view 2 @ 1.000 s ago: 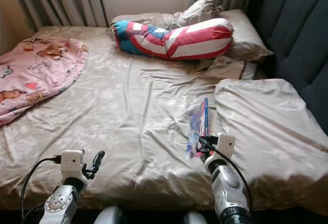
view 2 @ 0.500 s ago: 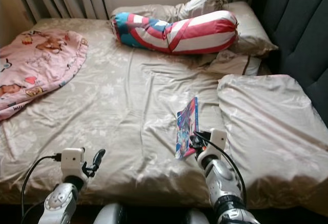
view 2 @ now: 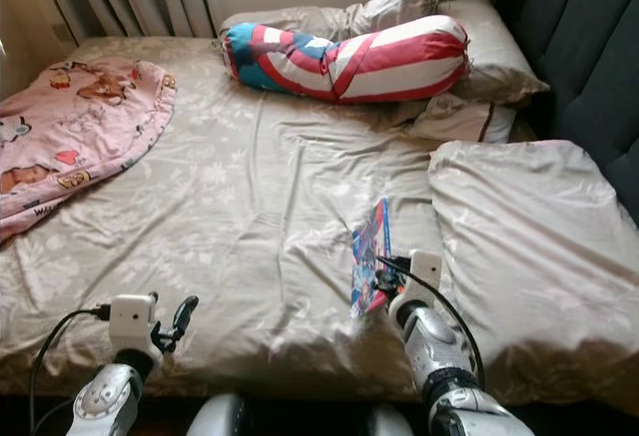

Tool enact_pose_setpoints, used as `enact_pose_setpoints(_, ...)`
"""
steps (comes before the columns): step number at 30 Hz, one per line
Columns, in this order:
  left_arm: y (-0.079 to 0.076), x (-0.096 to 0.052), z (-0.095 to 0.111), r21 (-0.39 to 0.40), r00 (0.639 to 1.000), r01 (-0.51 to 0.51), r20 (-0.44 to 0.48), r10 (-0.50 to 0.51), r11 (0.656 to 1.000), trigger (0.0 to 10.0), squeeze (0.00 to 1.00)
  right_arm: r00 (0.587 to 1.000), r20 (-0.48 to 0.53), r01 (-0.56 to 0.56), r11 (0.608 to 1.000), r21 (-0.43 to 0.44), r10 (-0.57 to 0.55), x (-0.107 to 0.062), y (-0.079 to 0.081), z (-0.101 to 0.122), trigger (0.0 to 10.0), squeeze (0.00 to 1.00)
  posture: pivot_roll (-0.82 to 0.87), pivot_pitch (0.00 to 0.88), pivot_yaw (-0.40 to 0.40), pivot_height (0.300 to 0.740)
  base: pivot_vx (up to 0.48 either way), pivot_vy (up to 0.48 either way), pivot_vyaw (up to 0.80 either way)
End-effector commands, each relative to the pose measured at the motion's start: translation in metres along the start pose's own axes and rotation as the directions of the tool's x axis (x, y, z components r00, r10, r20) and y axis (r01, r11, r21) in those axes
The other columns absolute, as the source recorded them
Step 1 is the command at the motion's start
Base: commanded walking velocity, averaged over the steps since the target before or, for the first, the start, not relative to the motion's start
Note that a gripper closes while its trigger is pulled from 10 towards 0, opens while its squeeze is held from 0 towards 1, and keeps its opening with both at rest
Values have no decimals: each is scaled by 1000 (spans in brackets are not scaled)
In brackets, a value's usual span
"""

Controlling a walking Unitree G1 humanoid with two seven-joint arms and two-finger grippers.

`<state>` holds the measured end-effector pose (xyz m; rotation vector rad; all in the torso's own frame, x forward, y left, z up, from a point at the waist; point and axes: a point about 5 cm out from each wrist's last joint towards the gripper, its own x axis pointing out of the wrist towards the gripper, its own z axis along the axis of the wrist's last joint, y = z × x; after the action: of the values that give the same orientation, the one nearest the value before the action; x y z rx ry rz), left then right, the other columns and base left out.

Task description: Clean up the room

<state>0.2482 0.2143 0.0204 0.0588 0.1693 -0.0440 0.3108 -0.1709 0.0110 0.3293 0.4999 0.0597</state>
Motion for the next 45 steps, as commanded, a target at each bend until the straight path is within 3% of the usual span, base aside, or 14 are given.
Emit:
enact_pose_setpoints(1,2,-2,1,11,1000,10,-9,-10,1000,10000,0,999,46,-5,1000,-22,6,3,2,13,10000,0,1,108,45,647,0,0,0)
enact_pose_setpoints(16,1,-11,-2,19,999,33,-39,-32,999,10000,0,997,35,66,996,-64,-64,1,-6,13,10000,0,9,136,66,647,0,0,0)
enact_pose_setpoints(23,0,-12,-1,17,998,37,-46,-36,999,10000,0,996,24,91,984,-155,-88,1,-12,19,10000,0,10,144,65,647,0,0,0)
enact_pose_setpoints(31,-1,-15,-2,15,998,36,-55,-36,999,10000,0,995,27,100,975,-199,-97,1,-15,24,10000,0,10,148,64,647,0,0,0)
enact_pose_setpoints(32,-1,-15,-2,14,998,36,-57,-35,999,10000,0,994,31,104,975,-197,-100,1,-16,25,10000,239,8,150,64,647,0,0,0)
enact_pose_setpoints(43,-2,-17,-3,12,997,36,-70,-35,999,10000,0,992,23,129,968,-213,-127,-1,-20,23,10000,275,7,153,64,647,0,0,0)
enact_pose_setpoints(44,-2,-17,-3,11,997,36,-71,-35,999,10000,0,991,26,137,967,-213,-135,-1,-22,23,10000,565,7,153,64,647,0,0,0)
enact_pose_setpoints(45,-2,-17,-3,11,997,36,-71,-35,999,10000,0,991,26,137,967,-213,-135,-1,-22,23,10000,565,7,153,64,647,0,0,0)
